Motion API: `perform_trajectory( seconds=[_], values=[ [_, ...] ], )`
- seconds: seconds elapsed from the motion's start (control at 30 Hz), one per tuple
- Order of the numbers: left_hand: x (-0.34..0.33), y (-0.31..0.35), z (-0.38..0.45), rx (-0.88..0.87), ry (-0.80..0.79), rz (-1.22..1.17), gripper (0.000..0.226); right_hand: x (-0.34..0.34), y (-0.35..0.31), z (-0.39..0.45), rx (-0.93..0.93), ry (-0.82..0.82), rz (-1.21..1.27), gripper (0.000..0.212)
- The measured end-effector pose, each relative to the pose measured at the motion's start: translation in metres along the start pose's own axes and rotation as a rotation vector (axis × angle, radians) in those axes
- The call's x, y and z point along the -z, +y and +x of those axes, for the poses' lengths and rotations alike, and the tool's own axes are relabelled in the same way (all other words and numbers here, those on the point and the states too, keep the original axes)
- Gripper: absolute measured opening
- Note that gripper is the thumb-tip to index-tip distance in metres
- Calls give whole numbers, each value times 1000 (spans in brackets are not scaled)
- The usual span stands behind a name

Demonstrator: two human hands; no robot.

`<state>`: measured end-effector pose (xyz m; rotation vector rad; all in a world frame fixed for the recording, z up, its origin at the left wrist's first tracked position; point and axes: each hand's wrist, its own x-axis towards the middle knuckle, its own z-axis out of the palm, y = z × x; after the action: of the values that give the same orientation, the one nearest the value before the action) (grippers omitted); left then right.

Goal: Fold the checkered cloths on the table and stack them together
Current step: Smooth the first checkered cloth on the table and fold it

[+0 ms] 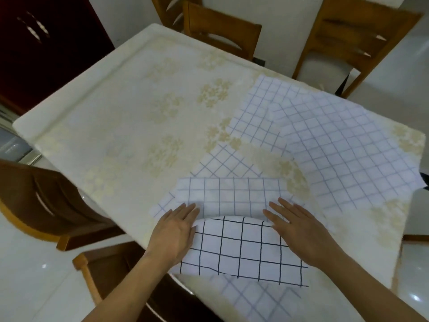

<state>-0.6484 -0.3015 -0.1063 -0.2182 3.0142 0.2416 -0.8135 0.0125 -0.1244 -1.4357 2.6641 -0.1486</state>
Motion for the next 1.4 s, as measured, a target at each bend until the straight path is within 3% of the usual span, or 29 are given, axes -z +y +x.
perform_trajectory(
  seconds=[0.33, 0.47, 0.63, 0.73, 0.83, 1.0, 1.4],
  values=[
    [-46, -47, 85, -73, 13, 1, 51, -46, 38, 85, -113, -49, -36, 50],
    [-57, -57, 107, -3, 39, -121, 57, -53, 47, 104, -151, -51, -37, 52],
    [-44, -53, 115, 94, 139, -167, 53, -45, 41, 122, -303, 22, 12, 55],
    [-36, -31, 90, 60, 182, -193, 51, -37, 22, 106, -398, 131, 81, 54],
    [-50, -10, 60, -15, 88, -141, 54, -43, -6, 82, -436, 134, 154, 57],
    [-80, -8, 53, 41, -44, -49, 66, -75, -14, 75, -436, 30, 152, 64],
    [-87, -11, 66, 77, -16, -26, 67, -88, -1, 93, -399, 102, 81, 64]
  ],
)
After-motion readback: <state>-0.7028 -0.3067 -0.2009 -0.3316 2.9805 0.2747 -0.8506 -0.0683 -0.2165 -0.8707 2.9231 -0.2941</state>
